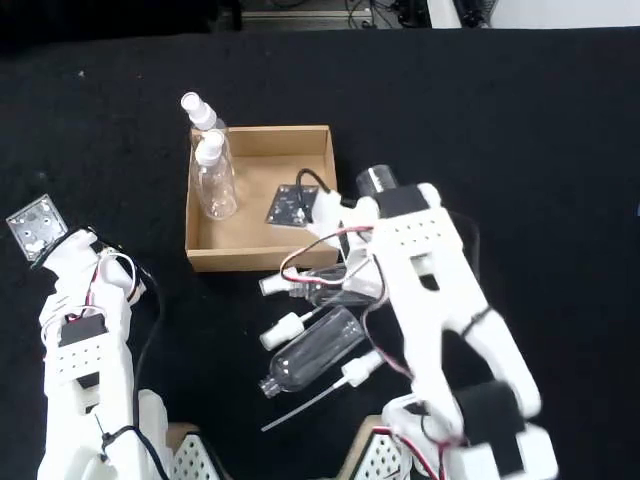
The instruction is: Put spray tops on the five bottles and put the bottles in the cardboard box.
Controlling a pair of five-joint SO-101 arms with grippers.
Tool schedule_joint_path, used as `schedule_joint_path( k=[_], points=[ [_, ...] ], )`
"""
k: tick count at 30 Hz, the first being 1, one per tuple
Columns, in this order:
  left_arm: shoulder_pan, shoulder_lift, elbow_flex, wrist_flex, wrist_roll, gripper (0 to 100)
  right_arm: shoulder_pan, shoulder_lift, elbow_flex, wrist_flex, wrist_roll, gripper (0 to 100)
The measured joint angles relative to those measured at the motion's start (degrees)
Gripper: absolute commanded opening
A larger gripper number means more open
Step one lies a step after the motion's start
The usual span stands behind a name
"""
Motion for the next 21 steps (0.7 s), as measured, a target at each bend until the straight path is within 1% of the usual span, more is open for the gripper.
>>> schedule_joint_path(
  k=[5,7,8,10,12,15,16,21],
  points=[
    [-0.53,0.0,0.0,0.26,-0.18,4,-0.35,-9.93,-2.2,7.47,-8.09,21.3],
    [-1.49,0.0,-0.79,3.34,-2.29,4,-0.09,-12.84,-4.48,11.69,-9.32,21.5],
    [-1.67,0.0,-2.2,5.89,-3.78,4,1.23,-13.63,-5.45,13.8,-9.58,21.5],
    [-1.67,0.0,-6.86,12.66,-6.95,6,5.45,-14.51,-7.12,16.09,-9.67,21.5],
    [-1.67,0.0,-12.31,20.22,-10.46,12,10.11,-14.51,-8.44,17.14,-9.58,21.5],
    [-1.67,0.0,-21.71,31.56,-16.53,22,18.64,-14.51,-8.97,17.67,-5.98,21.5],
    [-1.67,0.0,-24.79,35.16,-18.9,23,21.27,-14.51,-9.05,17.76,-4.84,21.5],
    [-1.49,0.0,-43.96,56.26,-33.23,22,35.87,-14.51,-9.14,17.76,-1.14,21.5]
  ],
)
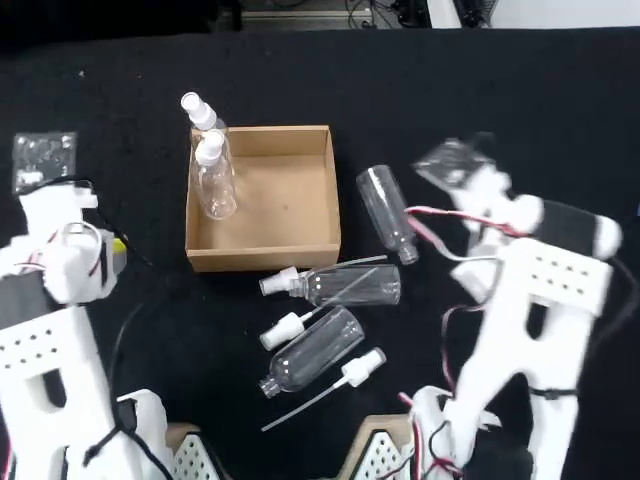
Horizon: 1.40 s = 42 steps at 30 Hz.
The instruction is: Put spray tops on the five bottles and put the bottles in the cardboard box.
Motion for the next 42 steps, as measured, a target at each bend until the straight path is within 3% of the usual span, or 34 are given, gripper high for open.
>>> schedule_joint_path(
  k=[6,13,22,26,29,35,42],
  points=[
    [10.81,-0.18,-21.63,21.89,-11.96,20,13.54,0.0,0.0,-0.44,0.79,21.5],
    [29.71,1.58,-24.35,24.53,-12.75,20,21.63,0.0,0.0,-2.46,0.79,21.6],
    [59.43,11.08,-15.74,24.18,-12.75,20,27.16,7.38,0.0,-6.86,1.05,21.6],
    [65.23,14.15,-9.76,16.09,-8.7,23,29.63,12.75,-1.41,-7.74,4.22,21.6],
    [67.25,16.62,-4.57,7.47,-4.22,28,31.47,13.45,-3.25,-7.74,5.01,21.6],
    [70.15,21.27,5.19,-7.21,-0.79,28,33.14,13.45,-4.13,-7.74,5.01,21.6],
    [70.15,26.2,7.3,-13.71,1.49,28,33.14,13.45,-4.13,-7.74,5.01,21.6]
  ],
)
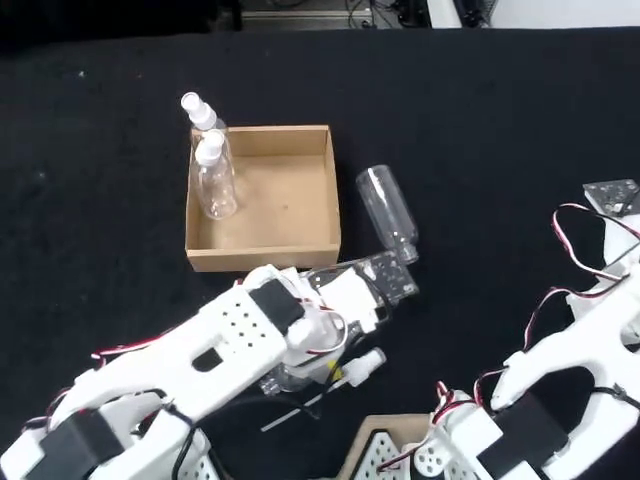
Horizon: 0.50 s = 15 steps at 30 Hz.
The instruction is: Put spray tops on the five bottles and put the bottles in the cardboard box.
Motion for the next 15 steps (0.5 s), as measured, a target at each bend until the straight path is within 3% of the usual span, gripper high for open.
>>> schedule_joint_path(
  k=[9,15],
  points=[
    [-0.09,5.27,4.4,-7.91,2.9,28,0.0,0.0,0.0,0.0,0.26,21.6],
    [-0.18,6.15,5.01,-8.88,2.81,25,0.0,0.0,0.0,0.0,0.26,21.6]
  ],
)
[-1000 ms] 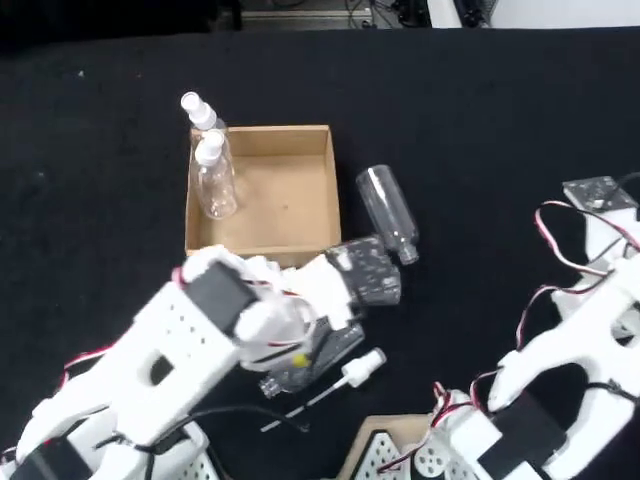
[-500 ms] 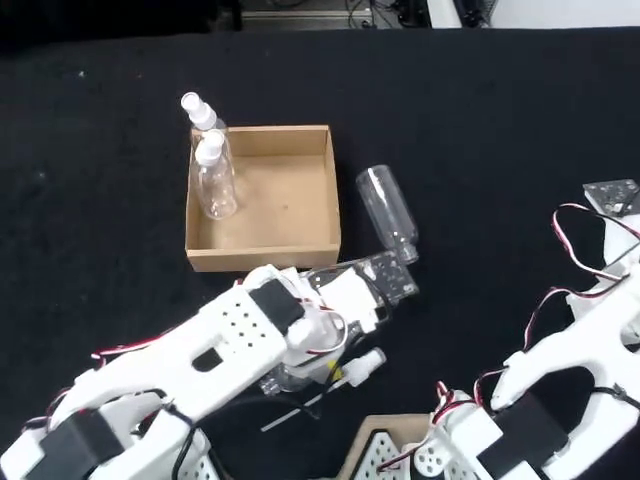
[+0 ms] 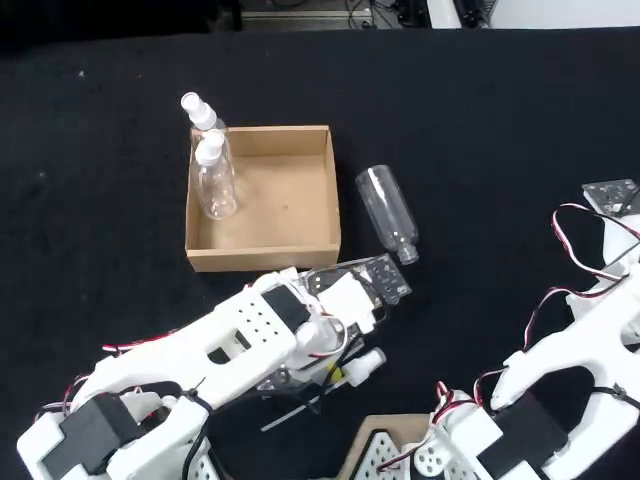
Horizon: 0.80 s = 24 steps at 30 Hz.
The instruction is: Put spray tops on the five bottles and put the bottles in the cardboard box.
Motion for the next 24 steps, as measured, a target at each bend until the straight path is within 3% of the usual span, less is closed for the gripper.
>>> schedule_joint_path(
  k=[12,18,24],
  points=[
    [0.26,0.0,1.93,0.97,0.18,20,0.0,0.0,0.0,0.0,0.09,21.6],
    [-0.97,-4.57,-8.18,15.03,-2.55,20,0.0,0.0,0.0,-0.18,0.09,21.6],
    [-12.92,-14.07,-26.55,30.95,-7.56,20,0.0,0.0,0.0,-0.53,0.09,21.6]
  ],
)
